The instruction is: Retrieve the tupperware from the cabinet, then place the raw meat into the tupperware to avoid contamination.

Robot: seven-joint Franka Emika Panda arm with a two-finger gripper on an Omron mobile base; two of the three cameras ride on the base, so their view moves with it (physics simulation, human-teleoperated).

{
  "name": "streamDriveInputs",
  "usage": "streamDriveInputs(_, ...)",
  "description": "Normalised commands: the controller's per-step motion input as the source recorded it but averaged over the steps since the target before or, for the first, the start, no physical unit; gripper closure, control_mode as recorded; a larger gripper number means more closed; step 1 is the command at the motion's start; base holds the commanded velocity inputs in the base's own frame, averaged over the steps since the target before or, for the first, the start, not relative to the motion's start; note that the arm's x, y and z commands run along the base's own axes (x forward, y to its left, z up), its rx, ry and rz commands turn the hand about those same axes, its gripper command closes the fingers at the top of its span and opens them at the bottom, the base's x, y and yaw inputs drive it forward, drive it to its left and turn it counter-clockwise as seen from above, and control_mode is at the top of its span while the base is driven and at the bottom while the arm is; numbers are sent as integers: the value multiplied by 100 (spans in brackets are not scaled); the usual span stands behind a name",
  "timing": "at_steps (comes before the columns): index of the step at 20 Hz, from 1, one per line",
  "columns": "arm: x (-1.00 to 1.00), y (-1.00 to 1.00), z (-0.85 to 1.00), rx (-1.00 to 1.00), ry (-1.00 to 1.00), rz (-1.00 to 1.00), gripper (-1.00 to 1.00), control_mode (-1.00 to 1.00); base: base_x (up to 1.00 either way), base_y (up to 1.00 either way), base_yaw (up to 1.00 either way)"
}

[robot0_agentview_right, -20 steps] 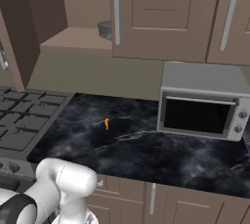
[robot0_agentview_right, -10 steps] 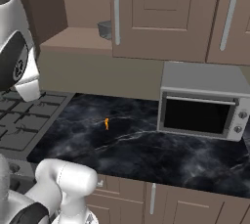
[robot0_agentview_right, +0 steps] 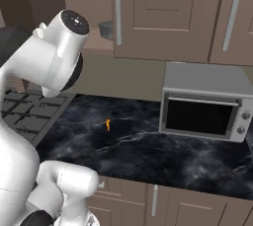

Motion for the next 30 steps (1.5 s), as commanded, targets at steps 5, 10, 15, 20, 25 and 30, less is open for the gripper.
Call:
streamDriveInputs(5, 42, 16, -17, 18, 6, 17, -100, -100, 0, 0, 0)
streamDriveInputs(10, 21, 55, -23, 8, 10, 20, -100, -100, 0, 0, 0)
streamDriveInputs(15, 11, 59, -14, 6, 7, 17, -100, -100, 0, 0, 0)
streamDriveInputs(20, 3, 60, -6, 2, 0, 1, -100, -100, 0, 0, 0)
streamDriveInputs(25, 0, 49, -5, 2, -6, -6, -100, -100, 0, 0, 0)
streamDriveInputs(30, 0, 18, -7, 0, -4, -3, -100, -100, 0, 0, 0)
